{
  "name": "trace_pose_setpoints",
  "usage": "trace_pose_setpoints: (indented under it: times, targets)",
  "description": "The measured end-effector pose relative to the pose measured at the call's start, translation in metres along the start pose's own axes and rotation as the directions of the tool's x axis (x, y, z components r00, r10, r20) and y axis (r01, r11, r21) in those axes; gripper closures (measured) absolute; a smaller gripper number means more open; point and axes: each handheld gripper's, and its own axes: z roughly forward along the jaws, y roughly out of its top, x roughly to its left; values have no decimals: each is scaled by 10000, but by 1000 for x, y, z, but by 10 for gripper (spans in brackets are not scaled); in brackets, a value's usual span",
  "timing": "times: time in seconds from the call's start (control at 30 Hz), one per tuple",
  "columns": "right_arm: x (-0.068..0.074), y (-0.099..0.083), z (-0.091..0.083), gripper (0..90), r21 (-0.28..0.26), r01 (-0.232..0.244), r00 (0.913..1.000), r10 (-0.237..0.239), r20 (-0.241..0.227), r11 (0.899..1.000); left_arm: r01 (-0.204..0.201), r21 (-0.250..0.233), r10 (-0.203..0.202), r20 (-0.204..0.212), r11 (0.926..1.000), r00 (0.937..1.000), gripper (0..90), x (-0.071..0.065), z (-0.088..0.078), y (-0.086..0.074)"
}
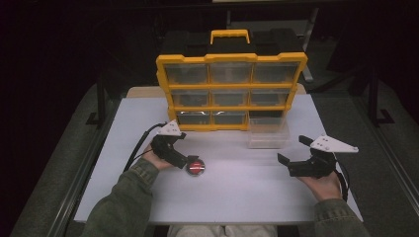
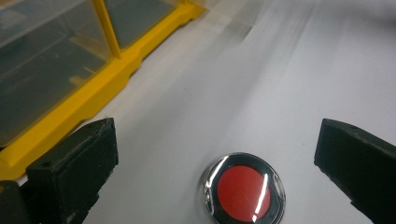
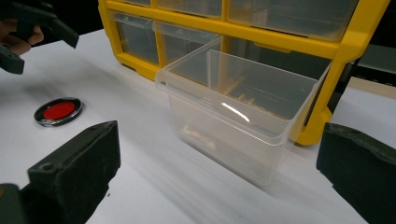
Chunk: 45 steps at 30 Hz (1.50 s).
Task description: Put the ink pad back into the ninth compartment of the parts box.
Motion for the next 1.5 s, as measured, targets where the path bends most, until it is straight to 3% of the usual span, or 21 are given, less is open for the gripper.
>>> trace_pose_setpoints:
  times: [0.27, 0.6, 0.67, 0.8, 0.93, 1.07, 1.17, 1.3, 1.5]
  targets:
    - [0, -1, 0, 0, 12, -40, 10000, 40, -8, 10000, -249, 651, 243, 111, 9976, 9996, 0, -3, 13, -4]
    - [0, -1, -1, 0, 16, -46, 10000, 46, -36, 10000, -390, 1270, 346, 360, 9911, 9988, 0, -5, 24, -13]
    - [0, -1, -1, 0, 39, -20, 10000, 20, -39, 10000, -305, 1351, 231, 561, 9904, 9982, 0, -6, 26, -13]
    - [0, -1, -1, 0, 18, -51, 10000, 52, -64, 10000, -471, 1684, 356, 709, 9846, 9969, 0, -10, 32, -14]
    - [0, -2, -1, 0, 27, -37, 10000, 37, -77, 10000, -623, 2188, 473, 732, 9738, 9962, 7, -12, 37, -17]
    - [1, -2, -1, 0, 69, -13, 10000, 13, -89, 10000, -796, 2528, 666, 598, 9642, 9960, 56, -14, 40, -19]
    - [2, -2, 0, 0, 120, 41, 9999, -40, -106, 9999, -907, 2477, 758, 693, 9646, 9947, 141, -14, 39, -19]
    - [2, -2, 0, 0, 149, 75, 9999, -73, -90, 9999, -1054, 2592, 878, 785, 9600, 9930, 193, -15, 40, -20]
    - [2, -2, 0, 0, 139, 58, 9999, -57, -94, 9999, -1298, 2515, 1085, 970, 9591, 9894, 294, -16, 39, -19]
